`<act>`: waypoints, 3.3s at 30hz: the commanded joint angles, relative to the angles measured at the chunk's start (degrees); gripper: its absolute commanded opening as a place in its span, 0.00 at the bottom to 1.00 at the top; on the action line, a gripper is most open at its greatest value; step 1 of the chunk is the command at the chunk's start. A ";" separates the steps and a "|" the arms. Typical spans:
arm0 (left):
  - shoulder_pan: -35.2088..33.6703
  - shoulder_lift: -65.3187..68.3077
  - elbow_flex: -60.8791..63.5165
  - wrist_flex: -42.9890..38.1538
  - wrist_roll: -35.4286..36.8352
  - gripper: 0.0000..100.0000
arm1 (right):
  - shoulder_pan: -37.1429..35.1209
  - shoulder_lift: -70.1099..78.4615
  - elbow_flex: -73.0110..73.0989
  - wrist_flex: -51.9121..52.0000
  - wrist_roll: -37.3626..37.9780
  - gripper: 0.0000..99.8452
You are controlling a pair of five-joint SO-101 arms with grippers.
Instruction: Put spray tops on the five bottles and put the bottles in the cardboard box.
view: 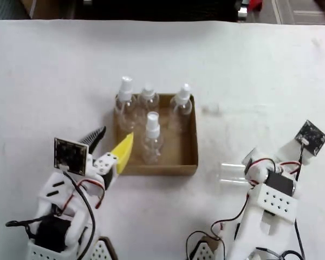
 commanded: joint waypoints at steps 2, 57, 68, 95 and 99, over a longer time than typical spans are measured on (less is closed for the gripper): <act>0.75 -0.75 0.44 -1.49 -0.70 0.22 | -0.04 1.19 -0.44 -1.54 -0.70 0.37; 0.84 -0.75 0.62 -1.41 -0.62 0.22 | 5.85 38.99 -30.07 14.81 6.07 0.13; 0.84 -0.75 0.70 -1.14 -0.44 0.22 | -0.13 39.60 -30.07 19.12 6.59 0.17; 0.75 -0.75 0.70 -1.14 -0.62 0.22 | -10.77 46.64 -28.31 5.58 -9.41 0.27; 0.84 -0.75 2.02 -1.67 -0.70 0.22 | -10.42 47.52 -28.84 2.77 -9.76 0.27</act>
